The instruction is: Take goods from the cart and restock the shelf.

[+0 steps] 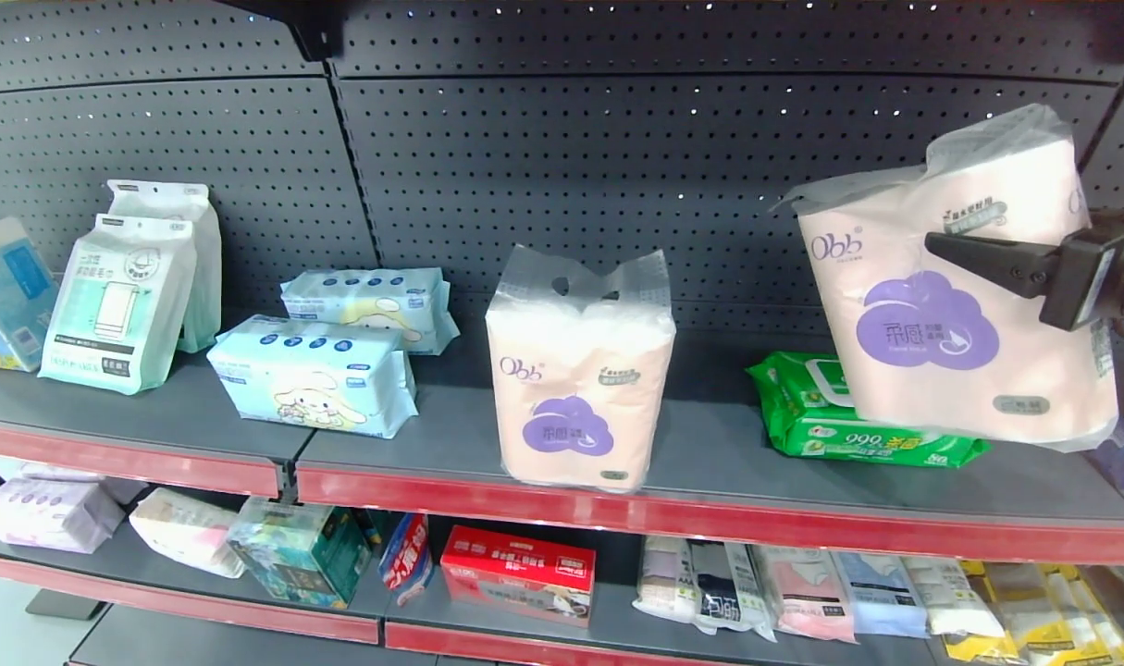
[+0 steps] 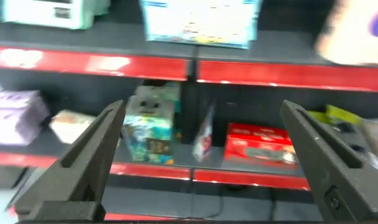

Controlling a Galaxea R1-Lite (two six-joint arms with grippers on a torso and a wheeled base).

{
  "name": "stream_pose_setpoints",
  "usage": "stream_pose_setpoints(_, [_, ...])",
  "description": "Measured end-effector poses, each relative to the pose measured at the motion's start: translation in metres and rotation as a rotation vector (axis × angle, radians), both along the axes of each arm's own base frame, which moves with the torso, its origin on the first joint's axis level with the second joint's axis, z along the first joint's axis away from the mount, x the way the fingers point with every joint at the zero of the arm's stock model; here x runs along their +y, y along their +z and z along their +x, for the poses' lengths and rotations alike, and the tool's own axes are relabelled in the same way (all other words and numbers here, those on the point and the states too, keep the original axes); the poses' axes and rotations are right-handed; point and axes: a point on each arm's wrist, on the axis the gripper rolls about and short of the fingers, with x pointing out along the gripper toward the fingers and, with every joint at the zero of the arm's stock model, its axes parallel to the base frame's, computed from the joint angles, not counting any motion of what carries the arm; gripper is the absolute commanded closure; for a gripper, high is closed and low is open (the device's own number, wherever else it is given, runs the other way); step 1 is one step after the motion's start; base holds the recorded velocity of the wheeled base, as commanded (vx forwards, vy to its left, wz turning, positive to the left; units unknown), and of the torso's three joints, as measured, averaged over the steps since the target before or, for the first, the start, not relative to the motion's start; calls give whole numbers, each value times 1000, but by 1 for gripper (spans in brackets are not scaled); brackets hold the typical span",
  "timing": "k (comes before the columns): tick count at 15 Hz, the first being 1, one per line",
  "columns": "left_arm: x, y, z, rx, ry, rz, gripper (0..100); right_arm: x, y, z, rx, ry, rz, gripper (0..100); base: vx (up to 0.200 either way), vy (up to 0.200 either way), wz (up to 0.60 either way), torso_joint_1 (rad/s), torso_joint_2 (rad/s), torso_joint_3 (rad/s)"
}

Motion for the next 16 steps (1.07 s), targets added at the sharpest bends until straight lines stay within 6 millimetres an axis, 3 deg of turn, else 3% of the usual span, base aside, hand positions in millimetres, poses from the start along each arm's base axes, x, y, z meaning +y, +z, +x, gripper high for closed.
stream_pose_setpoints(10, [-3,1,4,83,235,37,0,0,-6,9,28,-5,0,100,0,0,0,0,0,0])
stream_pose_setpoints(16, [-7,-4,-5,-24,29,-39,0,0,-7,10,33,-9,-1,100,0,0,0,0,0,0])
